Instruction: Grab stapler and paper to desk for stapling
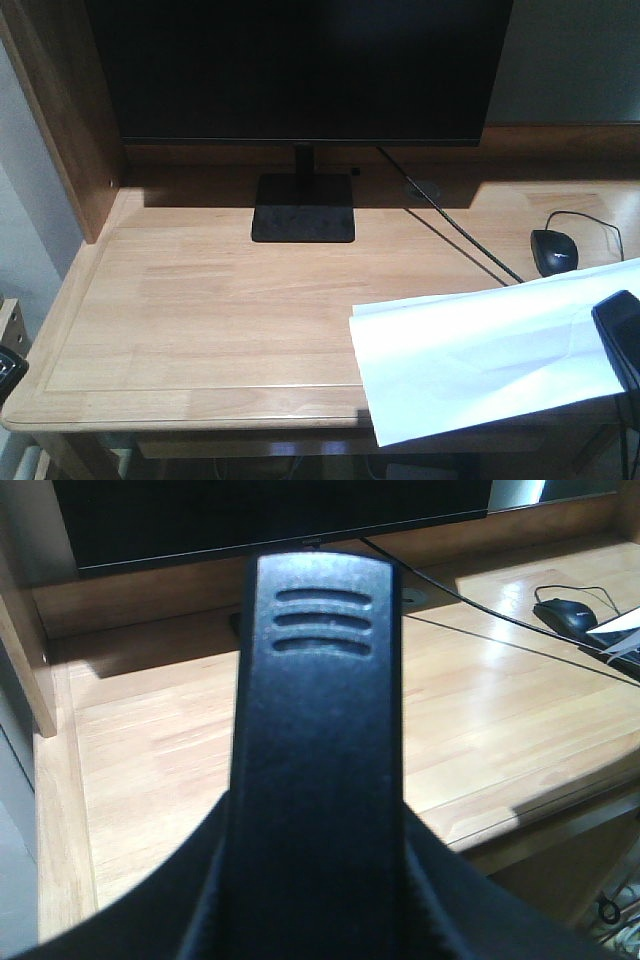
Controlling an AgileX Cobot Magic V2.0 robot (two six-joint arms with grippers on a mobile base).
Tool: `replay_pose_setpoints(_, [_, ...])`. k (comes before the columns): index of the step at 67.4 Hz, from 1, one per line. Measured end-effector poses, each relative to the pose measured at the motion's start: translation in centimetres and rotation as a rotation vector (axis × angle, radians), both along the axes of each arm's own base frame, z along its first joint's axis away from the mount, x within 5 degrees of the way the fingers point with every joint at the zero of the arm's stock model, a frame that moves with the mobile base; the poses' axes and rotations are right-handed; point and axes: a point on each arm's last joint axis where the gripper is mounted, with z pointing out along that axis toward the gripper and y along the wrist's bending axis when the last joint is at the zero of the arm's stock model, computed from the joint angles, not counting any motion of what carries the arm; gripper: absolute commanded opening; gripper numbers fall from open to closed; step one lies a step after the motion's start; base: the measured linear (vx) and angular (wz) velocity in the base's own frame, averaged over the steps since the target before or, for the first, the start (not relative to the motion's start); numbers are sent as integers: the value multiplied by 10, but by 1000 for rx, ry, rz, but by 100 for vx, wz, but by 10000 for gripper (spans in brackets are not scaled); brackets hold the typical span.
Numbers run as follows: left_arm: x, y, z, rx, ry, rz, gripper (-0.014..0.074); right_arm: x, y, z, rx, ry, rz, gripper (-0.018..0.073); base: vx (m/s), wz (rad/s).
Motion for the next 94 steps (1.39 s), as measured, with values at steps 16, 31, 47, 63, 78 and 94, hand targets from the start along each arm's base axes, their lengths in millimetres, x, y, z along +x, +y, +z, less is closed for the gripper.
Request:
replay_pose_setpoints(16, [1,0,3,-11,-28,2,-6,0,0,0,0,0,0,-5,0,0])
replay_pose_setpoints(31, [1,-2,5,-56,-40,-7,-6,0,0,0,0,-1,0,-5,0,0])
replay_pose_setpoints(47, [10,-5,20,-79,-93,0,-6,0,0,0,0,-1,0,-5,0,-1])
replay_pose_setpoints(63, [48,-20,55,25,-31,-34,-6,0,0,0,0,-1,0,-5,0,0])
replay_pose_setpoints(78, [102,-46,59,156,98,-151,-6,0,0,0,0,-1,0,-5,0,0])
replay_pose_setpoints(94, [167,-79,32,181,207,-267,-6,0,0,0,0,-1,0,-5,0,0])
